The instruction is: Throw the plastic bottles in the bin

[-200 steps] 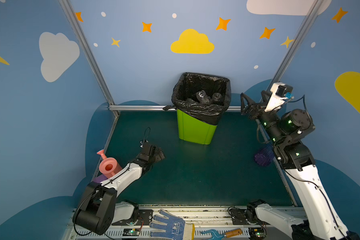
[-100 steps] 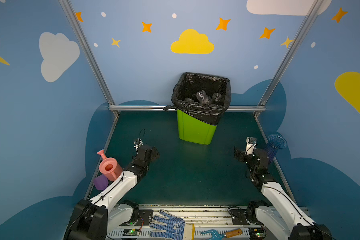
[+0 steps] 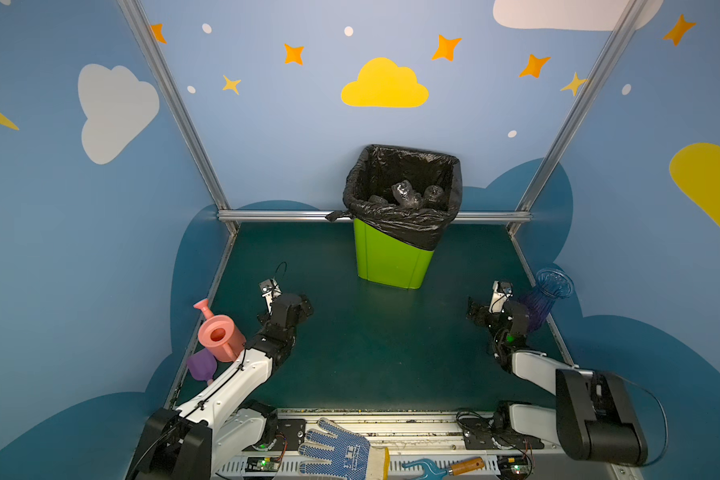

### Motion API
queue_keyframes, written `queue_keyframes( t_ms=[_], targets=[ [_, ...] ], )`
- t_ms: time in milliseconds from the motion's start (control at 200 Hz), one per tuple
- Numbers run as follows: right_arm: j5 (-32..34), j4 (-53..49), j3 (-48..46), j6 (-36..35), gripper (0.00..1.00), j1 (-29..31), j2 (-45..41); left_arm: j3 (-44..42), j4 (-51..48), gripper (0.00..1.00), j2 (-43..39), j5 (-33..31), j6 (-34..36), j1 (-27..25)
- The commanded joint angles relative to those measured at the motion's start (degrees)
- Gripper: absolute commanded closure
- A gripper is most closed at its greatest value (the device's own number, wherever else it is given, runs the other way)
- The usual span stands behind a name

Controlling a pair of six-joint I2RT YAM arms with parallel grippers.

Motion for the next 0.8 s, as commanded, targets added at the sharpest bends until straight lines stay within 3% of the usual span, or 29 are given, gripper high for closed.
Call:
queue_keyframes(
  t_ms=[0,180,275,345,451,701,796],
  targets=[
    [-3.75,5.38,3.29,-1.44,0.02,-0.21,2.45,0.1,2.94,0.0,-1.07,-4.5,2.57,0.48],
    [-2.71,24.37,0.15,-1.22,0.02,-0.2,14.28,-0.3,4.06,0.0,0.28,-4.06,2.0,0.49],
    [-4.12,5.62,6.5,-2.52,0.02,0.03,10.33,0.41,5.67,0.0,0.79,-6.41,5.94,0.51],
    [-2.05,10.94,5.58,-3.36,0.02,1.34,12.5,0.4,8.21,0.0,1.07,-9.46,9.32,0.51],
    [-2.11,5.91,6.96,-3.74,0.02,1.49,11.1,-0.58,14.56,0.0,3.41,-12.96,14.9,1.52],
    [-2.02,6.8,6.82,-3.79,0.02,1.56,11.41,0.54,32.55,0.0,22.72,-10.54,27.12,5.83],
    [-2.02,6.55,6.78,-3.87,0.02,1.58,11.36,0.07,37.72,0.0,28.05,-8.28,27.14,6.81]
  ],
)
